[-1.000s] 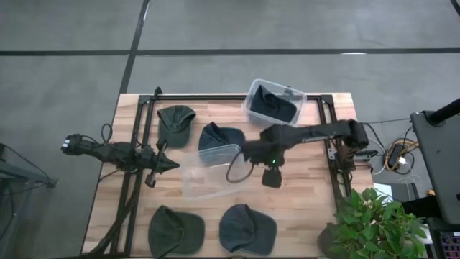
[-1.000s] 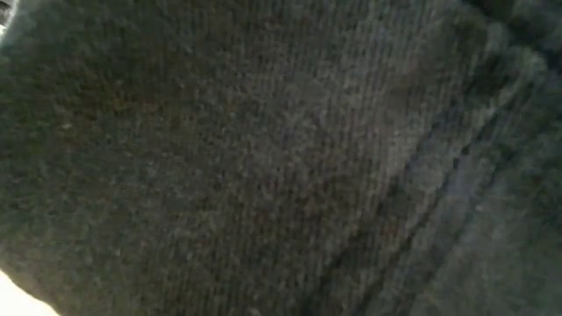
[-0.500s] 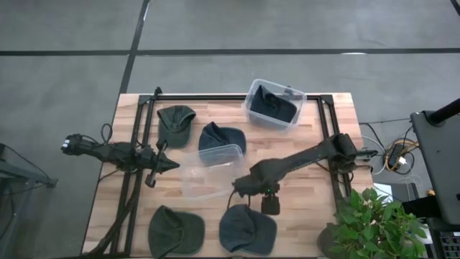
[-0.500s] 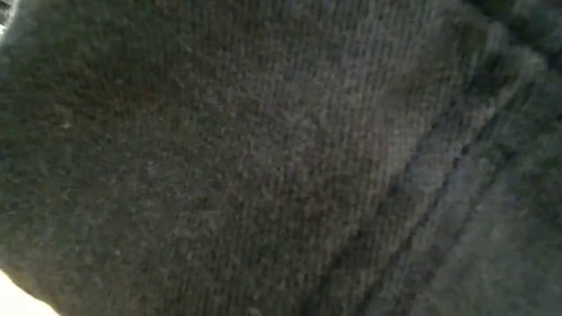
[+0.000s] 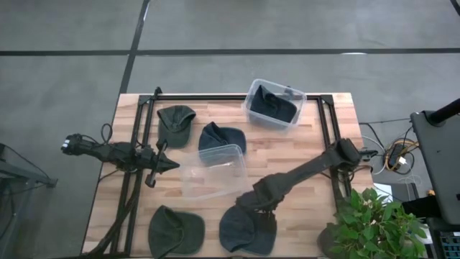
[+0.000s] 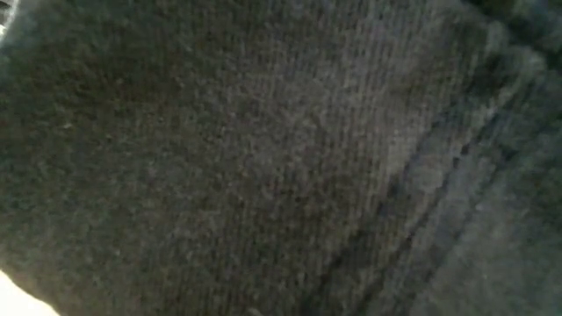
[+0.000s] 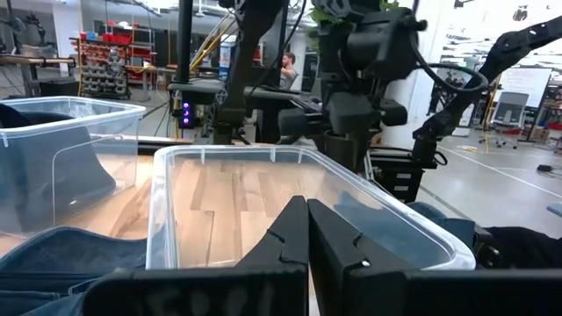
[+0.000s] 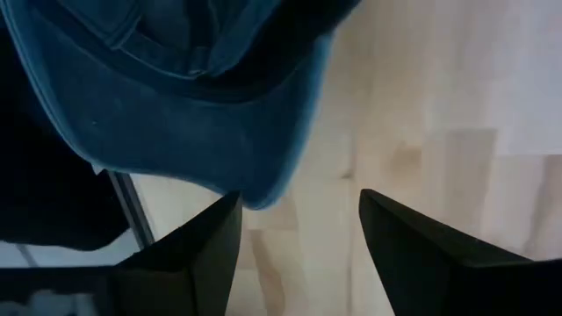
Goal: Pick & Place hat
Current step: Put the bottom blue cap into the top transparent bin
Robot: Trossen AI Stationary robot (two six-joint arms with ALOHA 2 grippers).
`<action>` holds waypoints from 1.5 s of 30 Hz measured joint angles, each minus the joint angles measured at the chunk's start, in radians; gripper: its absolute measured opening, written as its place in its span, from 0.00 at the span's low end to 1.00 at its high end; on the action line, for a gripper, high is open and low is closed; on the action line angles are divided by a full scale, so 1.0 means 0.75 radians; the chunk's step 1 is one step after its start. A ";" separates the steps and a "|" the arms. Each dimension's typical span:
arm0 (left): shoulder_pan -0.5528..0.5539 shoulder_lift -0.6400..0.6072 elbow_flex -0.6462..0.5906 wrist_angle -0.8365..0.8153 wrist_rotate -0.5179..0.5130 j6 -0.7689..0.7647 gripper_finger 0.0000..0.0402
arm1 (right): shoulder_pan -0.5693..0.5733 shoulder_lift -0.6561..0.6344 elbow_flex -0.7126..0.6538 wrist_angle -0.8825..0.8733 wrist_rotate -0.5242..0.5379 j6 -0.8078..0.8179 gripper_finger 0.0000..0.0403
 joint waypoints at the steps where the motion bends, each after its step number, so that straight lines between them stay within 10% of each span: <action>1: 0.000 0.000 0.000 0.000 0.000 0.000 0.00 | 0.013 0.000 -0.010 0.012 0.025 0.025 0.56; 23: 0.000 0.000 0.000 0.000 0.000 0.000 0.00 | 0.153 -0.003 -0.319 0.354 0.188 0.307 0.51; 36: 0.000 0.000 0.000 0.000 0.000 0.000 0.00 | 0.150 -0.012 -0.322 0.365 0.163 0.293 0.07; 45: 0.000 0.000 0.000 0.000 0.000 0.000 0.00 | 0.152 -0.068 -0.298 0.290 0.159 0.288 0.03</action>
